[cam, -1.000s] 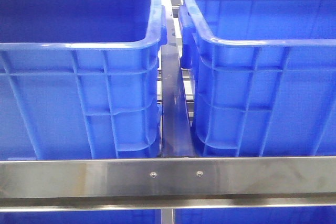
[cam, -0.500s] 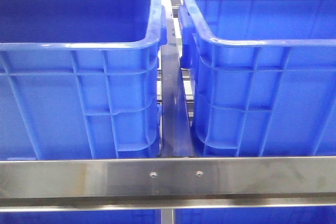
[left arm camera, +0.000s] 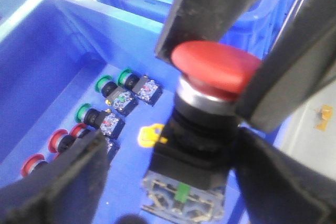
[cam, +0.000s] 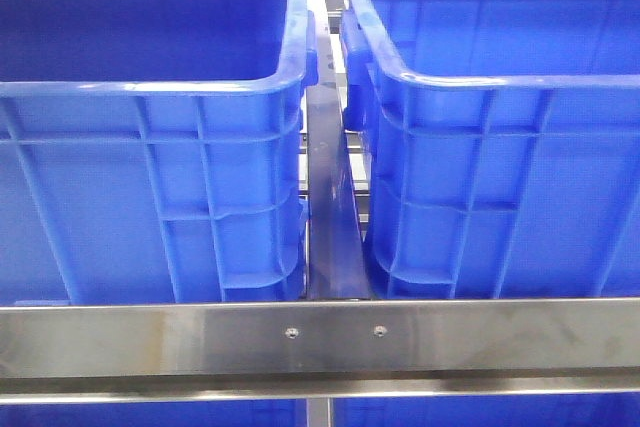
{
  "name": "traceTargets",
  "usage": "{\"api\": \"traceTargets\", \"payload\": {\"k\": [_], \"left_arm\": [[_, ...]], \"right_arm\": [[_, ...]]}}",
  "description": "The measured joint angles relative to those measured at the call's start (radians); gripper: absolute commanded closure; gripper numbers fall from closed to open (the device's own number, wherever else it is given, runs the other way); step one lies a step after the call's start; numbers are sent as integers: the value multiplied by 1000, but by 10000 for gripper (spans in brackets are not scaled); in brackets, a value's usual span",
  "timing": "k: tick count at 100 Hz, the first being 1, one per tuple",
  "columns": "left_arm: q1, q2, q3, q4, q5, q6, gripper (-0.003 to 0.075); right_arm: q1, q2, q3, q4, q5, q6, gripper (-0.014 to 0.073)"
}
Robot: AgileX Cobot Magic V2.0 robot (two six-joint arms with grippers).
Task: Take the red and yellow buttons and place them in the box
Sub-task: 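Grasp the red button with the right gripper and open the left gripper, then carry the red button with the right gripper over the empty bin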
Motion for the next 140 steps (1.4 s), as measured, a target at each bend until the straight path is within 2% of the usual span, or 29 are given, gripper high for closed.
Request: {"api": "traceTargets", "payload": {"k": [22, 43, 64, 90, 104, 128, 140], "left_arm": [[0, 0, 0, -4, -15, -11, 234], [-2, -40, 5, 18, -90, -97, 235], [1, -178, 53, 122, -211, -268, 235], [52, -407, 204, 326, -307, -612, 235], [91, -532, 289, 421, -324, -752, 235], [145, -713, 387, 467, -324, -848, 241], [147, -746, 402, 468, -315, -855, 295]], "right_arm": [[0, 0, 0, 0, -12, 0, 463], [-14, 0, 0, 0, -46, 0, 463], [-67, 0, 0, 0, -46, -2, 463], [-104, 0, 0, 4, -48, -2, 463], [-106, 0, 0, 4, -50, -2, 463], [-106, 0, 0, 6, -71, -2, 463], [-106, 0, 0, 6, -87, -2, 463]]}}
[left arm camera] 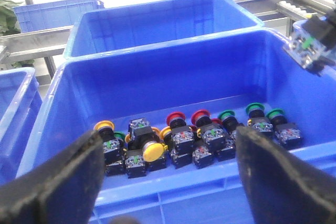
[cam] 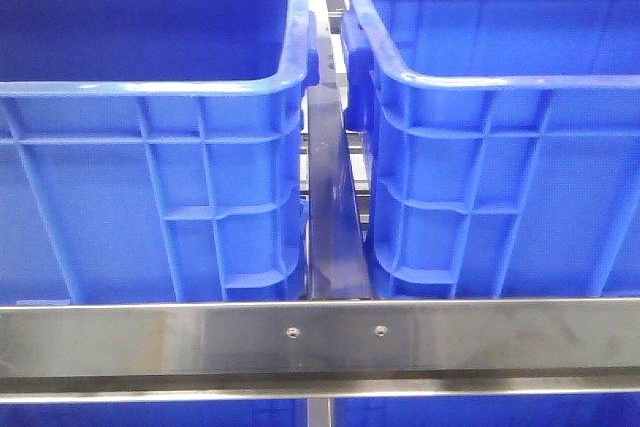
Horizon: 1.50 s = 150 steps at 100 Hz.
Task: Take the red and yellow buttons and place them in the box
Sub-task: 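Carry the red button with the right gripper over the empty bin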
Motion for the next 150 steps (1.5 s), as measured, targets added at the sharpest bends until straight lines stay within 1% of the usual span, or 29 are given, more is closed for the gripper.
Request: {"api": "traceTargets", "payload": {"k": [6, 11, 18, 28, 31, 52, 74, 96, 128, 150], "left_arm": [[0, -2, 0, 0, 5, -3, 337], [0, -2, 2, 0, 7, -2, 393], [0, -2, 2, 0, 14, -5, 505], [0, -2, 2, 0, 19, -5, 709], [0, -2, 2, 0, 19, -5, 738], [0, -2, 2, 0, 19, -5, 739], [0, -2, 2, 0, 19, -5, 739], [0, -2, 2, 0, 19, -5, 739], [0, -2, 2, 0, 19, -5, 739], [0, -2, 2, 0, 19, -5, 739]], "right_arm": [[0, 0, 0, 2, -7, 0, 463], [0, 0, 0, 2, -14, 0, 463], [-2, 0, 0, 3, -26, 0, 463], [-19, 0, 0, 4, -28, 0, 463], [-26, 0, 0, 4, -28, 0, 463], [-126, 0, 0, 55, -28, 0, 463], [-287, 0, 0, 150, -24, 0, 463], [-448, 0, 11, 261, 23, 0, 463], [-663, 2, 36, 378, 80, 0, 463], [-803, 56, 36, 503, 113, 0, 463]]}}
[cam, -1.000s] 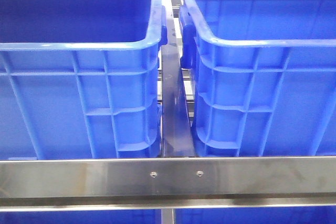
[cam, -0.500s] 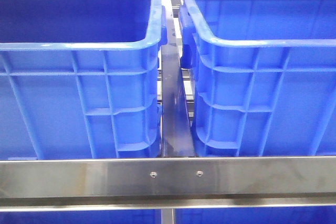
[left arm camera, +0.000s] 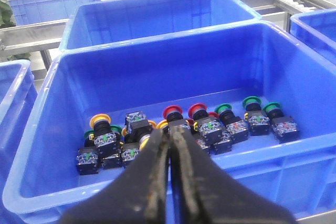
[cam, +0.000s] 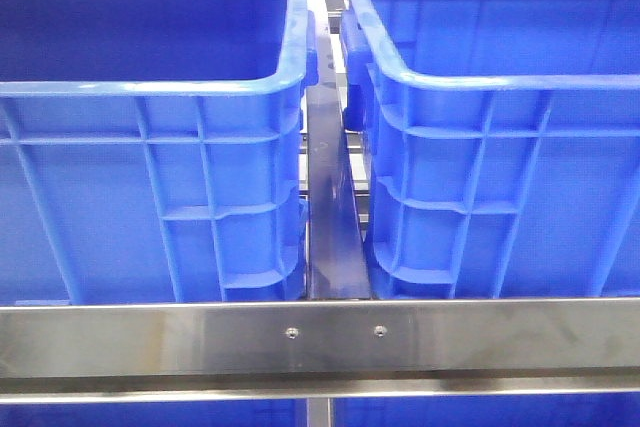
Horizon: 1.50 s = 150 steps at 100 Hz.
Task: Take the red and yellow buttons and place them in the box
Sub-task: 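Carry the red button with the right gripper over the empty bin, then lower the red button into the empty bin and open the right gripper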
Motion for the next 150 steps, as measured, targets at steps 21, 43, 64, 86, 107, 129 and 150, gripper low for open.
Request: {"api": "traceTargets", "payload": {"k": [21, 43, 64, 86, 107, 129, 150], "left_arm": [[0, 0, 0, 0, 0, 0, 739], [0, 0, 0, 0, 0, 0, 739], [0, 0, 0, 0, 0, 0, 739], [0, 0, 0, 0, 0, 0, 739], [0, 0, 0, 0, 0, 0, 739], [0, 0, 0, 0, 0, 0, 739], [0, 0, 0, 0, 0, 0, 739]], "right_arm": [[-69, 119, 0, 79, 87, 0, 463], [-89, 268, 0, 163, 105, 0, 463], [-102, 371, 0, 247, 117, 0, 463], [-104, 429, 0, 287, 117, 0, 463], [-104, 448, -2, 300, 121, 0, 459], [-104, 448, -2, 302, 117, 0, 301], [-104, 450, -2, 302, 101, 0, 107]]}}
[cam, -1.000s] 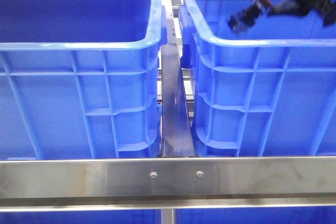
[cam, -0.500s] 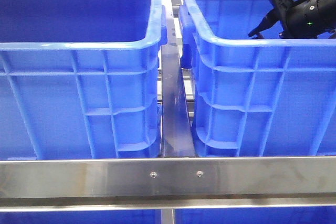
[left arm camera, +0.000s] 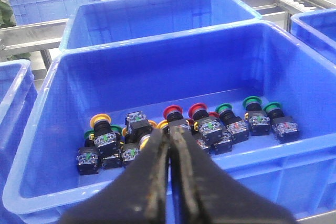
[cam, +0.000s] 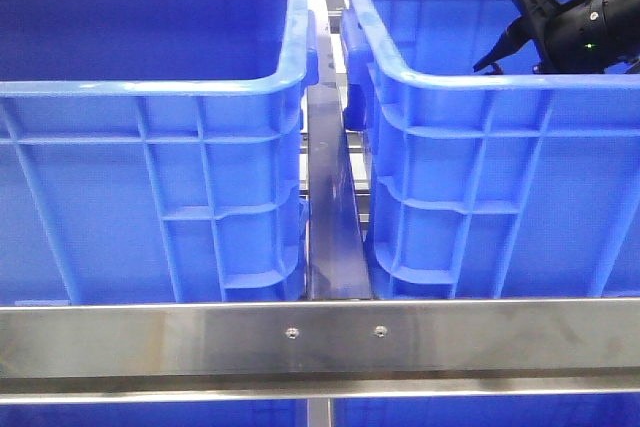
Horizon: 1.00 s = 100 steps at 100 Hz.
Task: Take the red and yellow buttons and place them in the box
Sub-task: 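Lower the red button into the empty bin and open the right gripper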
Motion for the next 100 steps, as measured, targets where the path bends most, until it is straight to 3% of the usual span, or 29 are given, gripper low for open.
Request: {"api": "traceTargets", "payload": {"k": [100], "left_arm": [[0, 0, 0, 0, 0, 0, 739]], "right_arm": [[0, 0, 0, 0, -65, 0, 40]]}}
